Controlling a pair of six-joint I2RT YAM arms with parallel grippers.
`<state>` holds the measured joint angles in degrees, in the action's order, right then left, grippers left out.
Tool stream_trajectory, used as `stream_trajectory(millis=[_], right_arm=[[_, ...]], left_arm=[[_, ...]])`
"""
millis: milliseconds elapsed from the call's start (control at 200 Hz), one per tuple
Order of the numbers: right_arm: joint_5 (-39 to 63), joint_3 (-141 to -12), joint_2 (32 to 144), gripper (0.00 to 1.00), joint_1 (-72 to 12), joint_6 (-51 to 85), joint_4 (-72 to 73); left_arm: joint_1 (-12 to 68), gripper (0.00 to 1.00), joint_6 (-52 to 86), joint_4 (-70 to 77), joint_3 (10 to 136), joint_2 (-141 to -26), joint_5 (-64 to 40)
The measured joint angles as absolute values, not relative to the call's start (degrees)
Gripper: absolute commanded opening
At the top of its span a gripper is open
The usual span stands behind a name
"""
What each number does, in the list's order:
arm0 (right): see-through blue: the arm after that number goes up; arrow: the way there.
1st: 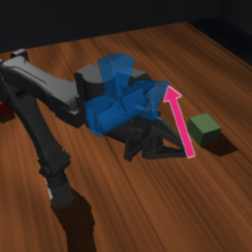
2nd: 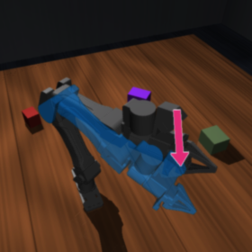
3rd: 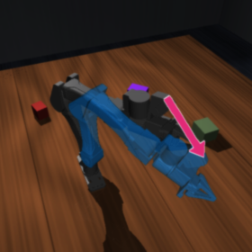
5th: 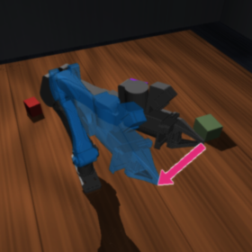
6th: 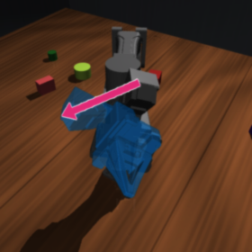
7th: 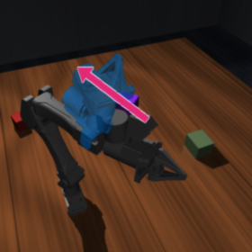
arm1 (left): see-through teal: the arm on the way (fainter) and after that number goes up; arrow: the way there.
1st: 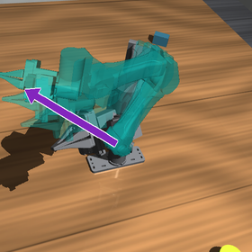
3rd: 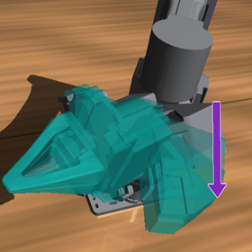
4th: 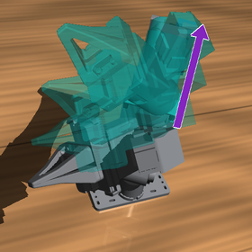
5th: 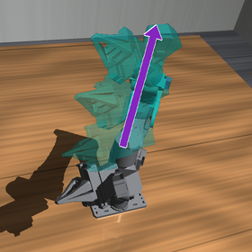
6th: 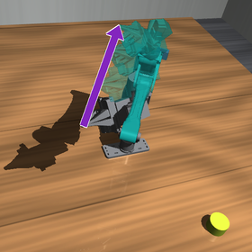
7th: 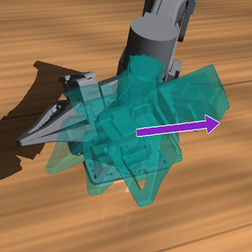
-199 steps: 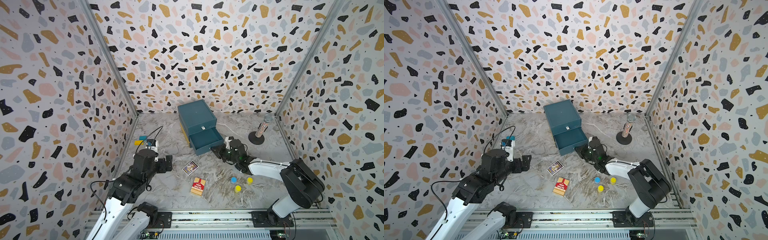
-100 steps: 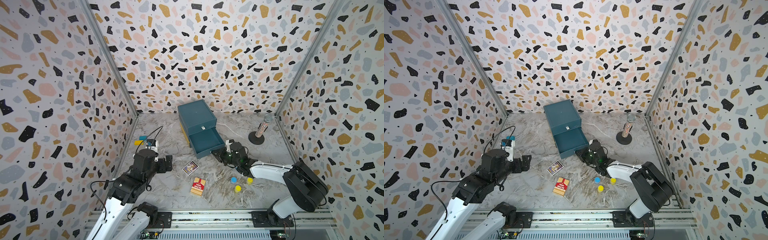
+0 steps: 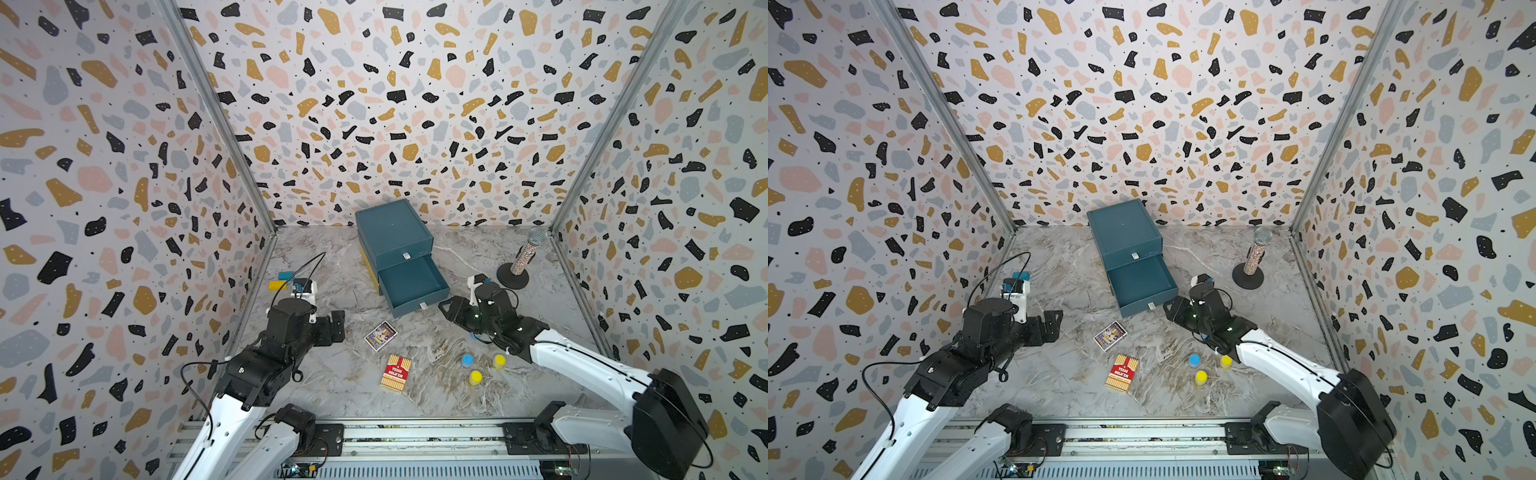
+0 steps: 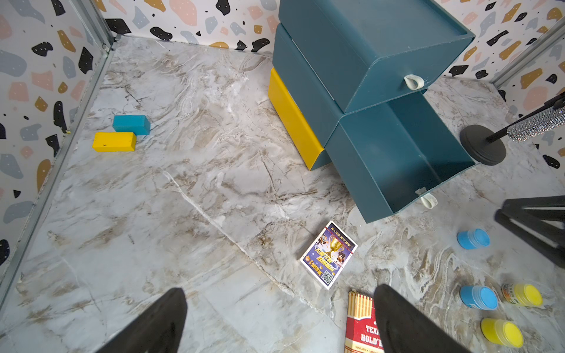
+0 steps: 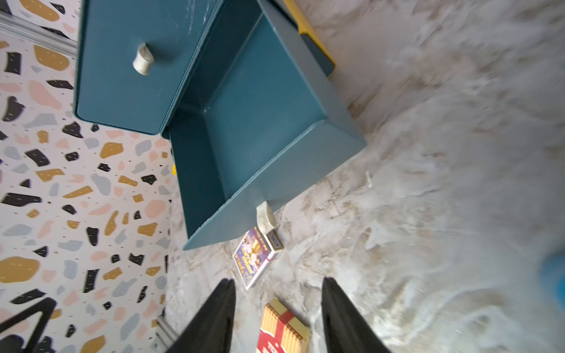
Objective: Put the paint cans in the drawer according to color
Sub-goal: Open the drawer in the storage box, then pick up the paint can at the center of the board.
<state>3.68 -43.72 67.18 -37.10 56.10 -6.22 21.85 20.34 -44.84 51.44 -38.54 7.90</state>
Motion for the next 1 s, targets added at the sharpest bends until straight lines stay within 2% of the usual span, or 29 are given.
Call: stream_trajectory(millis=[190,335,506,1001], right_arm=[[-1.7,-47.9,66.2,0.56,-32.2,42.9,-24.0],[-2.2,-51.0,73.6,0.58,-31.9,36.0,-32.9],[-2.3,-51.9,80.5,0.57,-31.7,32.2,-36.9],[-2.8,-54.9,88.9,0.58,-29.6,28.4,-37.3]], left_arm=[[21.8,0.98,20.3,-44.8,51.4,-38.5,7.9],[21.8,0.98,20.3,-44.8,51.4,-38.5,7.9],[21.8,0.98,20.3,-44.8,51.4,-38.4,7.9],[21.8,0.98,20.3,-44.8,51.4,-38.3,7.9]])
